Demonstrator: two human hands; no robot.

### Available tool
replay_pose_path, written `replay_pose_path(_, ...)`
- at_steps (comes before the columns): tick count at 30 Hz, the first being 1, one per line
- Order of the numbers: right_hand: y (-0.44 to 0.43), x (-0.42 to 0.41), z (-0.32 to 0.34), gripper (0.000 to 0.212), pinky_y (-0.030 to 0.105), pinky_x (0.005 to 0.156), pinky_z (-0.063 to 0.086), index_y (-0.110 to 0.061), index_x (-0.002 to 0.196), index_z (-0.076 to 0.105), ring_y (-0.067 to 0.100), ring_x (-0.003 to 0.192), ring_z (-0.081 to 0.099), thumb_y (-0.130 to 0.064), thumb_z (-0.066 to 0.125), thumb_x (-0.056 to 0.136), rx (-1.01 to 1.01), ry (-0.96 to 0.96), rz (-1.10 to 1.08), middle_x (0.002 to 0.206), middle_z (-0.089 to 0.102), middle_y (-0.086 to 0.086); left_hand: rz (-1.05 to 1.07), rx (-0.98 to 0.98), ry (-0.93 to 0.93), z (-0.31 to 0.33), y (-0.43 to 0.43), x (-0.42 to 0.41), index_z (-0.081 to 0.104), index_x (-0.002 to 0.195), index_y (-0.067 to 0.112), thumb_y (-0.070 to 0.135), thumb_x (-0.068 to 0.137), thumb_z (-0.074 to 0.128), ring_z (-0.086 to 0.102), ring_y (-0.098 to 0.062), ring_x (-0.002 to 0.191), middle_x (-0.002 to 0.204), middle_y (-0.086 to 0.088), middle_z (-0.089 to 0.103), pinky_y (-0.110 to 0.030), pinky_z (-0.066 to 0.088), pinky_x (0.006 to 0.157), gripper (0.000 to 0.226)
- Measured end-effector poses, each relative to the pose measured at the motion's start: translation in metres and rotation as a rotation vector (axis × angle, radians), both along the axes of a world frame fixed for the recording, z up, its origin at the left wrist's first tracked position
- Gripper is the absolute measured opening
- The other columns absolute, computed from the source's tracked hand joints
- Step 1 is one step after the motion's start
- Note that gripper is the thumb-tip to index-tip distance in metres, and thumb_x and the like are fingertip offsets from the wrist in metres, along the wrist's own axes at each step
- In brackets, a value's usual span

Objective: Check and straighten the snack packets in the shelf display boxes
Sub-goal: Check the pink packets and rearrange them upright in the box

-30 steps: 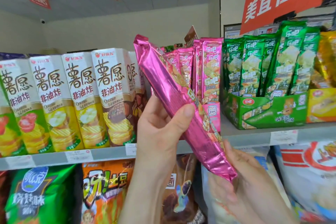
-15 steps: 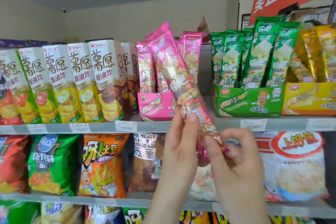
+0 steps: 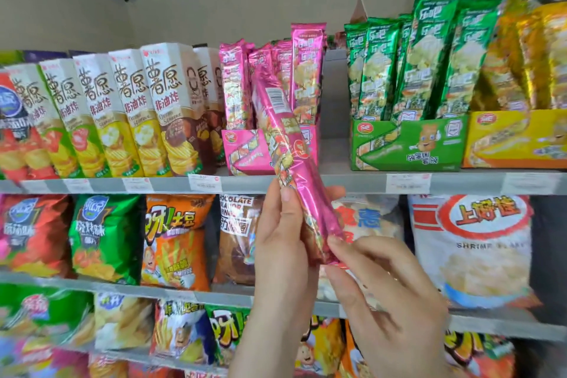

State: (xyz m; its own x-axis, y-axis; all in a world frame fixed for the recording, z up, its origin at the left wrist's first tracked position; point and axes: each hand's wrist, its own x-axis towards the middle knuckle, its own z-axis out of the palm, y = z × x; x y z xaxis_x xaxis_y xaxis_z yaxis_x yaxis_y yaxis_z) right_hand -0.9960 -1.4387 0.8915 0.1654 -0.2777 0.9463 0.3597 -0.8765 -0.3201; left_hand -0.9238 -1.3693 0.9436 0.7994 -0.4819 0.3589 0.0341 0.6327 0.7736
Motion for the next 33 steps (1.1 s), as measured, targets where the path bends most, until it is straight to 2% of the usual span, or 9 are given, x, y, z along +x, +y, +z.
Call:
replay_pose_path(4, 0.002, 0.003, 0.01, 0.028, 0.032, 0.066, 0.048, -0.017, 0.081, 0.075, 0.016, 0.079, 0.06, -0.039, 0.061, 0.09, 0.279, 0.005, 0.192, 0.09, 0.058, -0.006, -0.057, 0.128, -0.084, -0.005, 0.005, 0.007, 0.072, 0.088, 0.021, 0.055, 0.086, 0.059, 0.057, -0.015, 0.057, 0.073, -0.005, 0.066, -0.025, 0.047, 0.052, 0.036)
replay_pose_path(9, -0.011, 0.02, 0.052, 0.033, 0.023, 0.077, 0.055, -0.026, 0.115, 0.064, 0.014, 0.097, 0.068, -0.035, 0.069, 0.083, 0.585, 0.195, 0.588, 0.106, 0.072, -0.005, -0.255, 0.143, -0.186, -0.009, 0.019, 0.021, 0.052, 0.115, 0.009, 0.03, 0.075, 0.077, 0.057, -0.017, 0.045, 0.075, -0.009, 0.065, -0.021, 0.046, 0.043, 0.051)
replay_pose_path(15, -0.016, 0.048, 0.095, 0.066, 0.042, 0.075, 0.057, -0.043, 0.126, 0.048, 0.018, 0.088, 0.07, -0.025, 0.08, 0.071, 0.576, 0.158, 0.675, 0.097, 0.074, 0.002, -0.292, 0.33, -0.342, -0.012, 0.035, 0.056, 0.068, 0.113, 0.035, 0.062, 0.079, 0.067, 0.072, -0.019, 0.089, 0.104, -0.004, 0.074, -0.029, 0.056, 0.075, 0.043)
replay_pose_path(18, -0.02, 0.062, 0.113, 0.07, 0.043, 0.083, 0.054, -0.035, 0.134, 0.046, 0.02, 0.092, 0.065, -0.022, 0.075, 0.072, 0.624, 0.073, 0.818, 0.102, 0.072, 0.002, -0.254, 0.423, -0.291, -0.012, 0.042, 0.073, 0.073, 0.108, 0.032, 0.075, 0.07, 0.064, 0.071, -0.019, 0.084, 0.102, -0.008, 0.073, -0.03, 0.054, 0.07, 0.058)
replay_pose_path(22, -0.019, 0.076, 0.135, 0.041, 0.034, 0.067, 0.056, -0.026, 0.112, 0.061, 0.019, 0.079, 0.065, -0.015, 0.073, 0.075, 0.552, 0.083, 0.779, 0.095, 0.071, 0.005, -0.193, 0.354, -0.344, -0.009, 0.043, 0.085, 0.066, 0.119, 0.03, 0.07, 0.07, 0.066, 0.069, -0.018, 0.094, 0.109, -0.006, 0.072, -0.044, 0.056, 0.087, 0.064)
replay_pose_path(26, -0.01, 0.096, 0.144, 0.04, 0.034, 0.07, 0.056, -0.024, 0.102, 0.053, 0.014, 0.073, 0.065, -0.014, 0.079, 0.073, 0.489, -0.024, 0.565, 0.085, 0.073, 0.004, 0.062, 0.289, -0.642, -0.004, 0.036, 0.091, 0.054, 0.119, 0.049, 0.036, 0.066, 0.085, 0.065, -0.001, 0.099, 0.111, 0.02, 0.067, -0.015, 0.052, 0.079, 0.063)
replay_pose_path(28, -0.008, 0.102, 0.149, 0.043, 0.035, 0.071, 0.054, -0.029, 0.101, 0.049, 0.013, 0.074, 0.063, -0.025, 0.081, 0.073, 0.432, -0.032, 0.46, 0.088, 0.073, 0.007, 0.176, 0.275, -0.674, -0.006, 0.035, 0.097, 0.051, 0.121, 0.051, 0.028, 0.073, 0.077, 0.067, -0.005, 0.093, 0.108, 0.018, 0.067, -0.016, 0.052, 0.073, 0.06)
replay_pose_path(30, -0.01, 0.106, 0.157, 0.042, 0.035, 0.072, 0.054, -0.03, 0.106, 0.048, 0.011, 0.075, 0.063, -0.039, 0.075, 0.075, 0.411, 0.026, 0.482, 0.087, 0.071, 0.002, 0.088, 0.238, -0.606, 0.008, 0.036, 0.102, 0.055, 0.127, 0.045, 0.027, 0.081, 0.069, 0.07, -0.008, 0.082, 0.101, 0.007, 0.073, -0.017, 0.053, 0.068, 0.051)
replay_pose_path(33, -0.018, 0.113, 0.168, 0.042, 0.038, 0.074, 0.053, -0.032, 0.116, 0.048, 0.015, 0.077, 0.063, -0.036, 0.071, 0.081, 0.435, 0.141, 0.623, 0.083, 0.069, -0.004, -0.279, 0.32, -0.463, 0.01, 0.049, 0.12, 0.052, 0.139, 0.018, 0.006, 0.097, 0.052, 0.063, 0.005, 0.053, 0.053, 0.005, 0.069, -0.006, 0.045, 0.057, 0.044)
